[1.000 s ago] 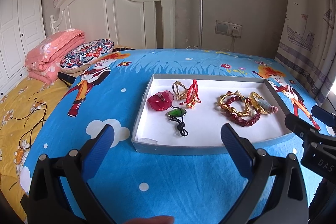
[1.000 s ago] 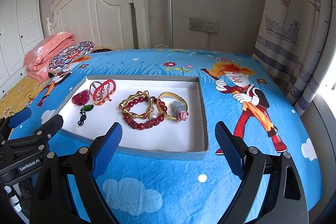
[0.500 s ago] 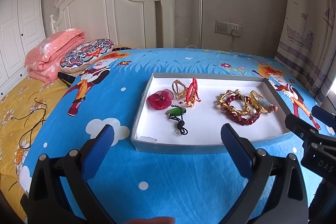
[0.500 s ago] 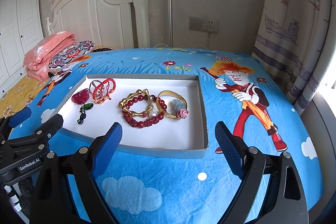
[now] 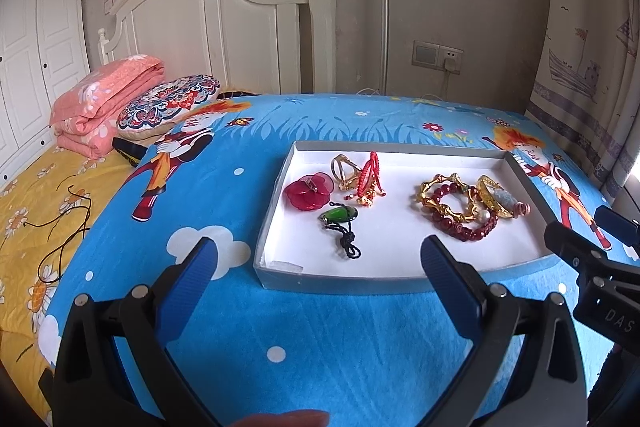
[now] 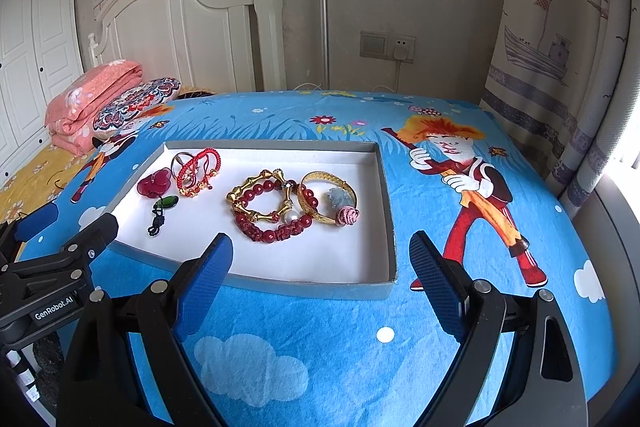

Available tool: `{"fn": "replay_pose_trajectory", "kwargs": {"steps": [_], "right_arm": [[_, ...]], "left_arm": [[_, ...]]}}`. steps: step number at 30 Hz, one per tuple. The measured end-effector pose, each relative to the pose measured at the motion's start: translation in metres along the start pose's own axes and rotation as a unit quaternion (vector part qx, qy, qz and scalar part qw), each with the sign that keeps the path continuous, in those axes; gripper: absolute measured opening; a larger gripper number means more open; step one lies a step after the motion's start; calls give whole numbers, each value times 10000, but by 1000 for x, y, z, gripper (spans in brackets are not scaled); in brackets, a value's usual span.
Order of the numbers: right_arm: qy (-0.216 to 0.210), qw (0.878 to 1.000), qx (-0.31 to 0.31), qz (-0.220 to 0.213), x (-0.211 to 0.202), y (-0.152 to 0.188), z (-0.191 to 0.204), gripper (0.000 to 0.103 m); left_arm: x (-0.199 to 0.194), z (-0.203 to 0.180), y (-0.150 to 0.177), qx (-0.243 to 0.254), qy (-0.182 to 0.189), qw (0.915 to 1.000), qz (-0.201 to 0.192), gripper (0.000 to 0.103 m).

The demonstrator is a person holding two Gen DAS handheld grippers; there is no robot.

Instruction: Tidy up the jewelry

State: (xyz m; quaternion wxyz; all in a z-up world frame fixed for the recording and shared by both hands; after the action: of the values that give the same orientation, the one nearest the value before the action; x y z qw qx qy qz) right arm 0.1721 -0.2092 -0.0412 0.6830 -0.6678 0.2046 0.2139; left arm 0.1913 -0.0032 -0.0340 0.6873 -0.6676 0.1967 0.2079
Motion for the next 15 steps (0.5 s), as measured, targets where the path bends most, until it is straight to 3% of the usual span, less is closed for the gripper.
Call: {"fn": "replay_pose_trajectory", "kwargs": {"steps": [5,8,10,12,15], "right_arm": [[-6,10000,4,-21,-2,1,0,84],[-48,10000,-11,-65,-5,2,-2,84],[10,9999,-29,-99,-5,-4,-13,84],[140,9999,57,-44,0,-9,-38,84],[632,9961,614,3,10,-19,-111,84]], "left_arm": [[-1,0,-2,4,-15,10000,-24,98],[-6,3,-6,47,-142,9996,-247,98],[-1,5,-11,179,-30,9998,-113,98],[7,19,-20,263,67,9996,31,98],[20,76,-40,-262,-144,9995,33,98]]}}
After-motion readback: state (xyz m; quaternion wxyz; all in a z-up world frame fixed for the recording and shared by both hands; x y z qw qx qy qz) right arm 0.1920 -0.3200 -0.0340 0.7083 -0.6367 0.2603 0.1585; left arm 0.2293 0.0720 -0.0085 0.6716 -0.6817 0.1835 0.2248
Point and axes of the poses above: each gripper's, at about its wrist camera, not at the fingertips, and x roughly the way its jaws point, z to its left, y to its underside, the point moved 7 cm from there along x, roughly the way its jaws point, and after that the axes turned 2 degrees about -z, right-handed, at the moved point
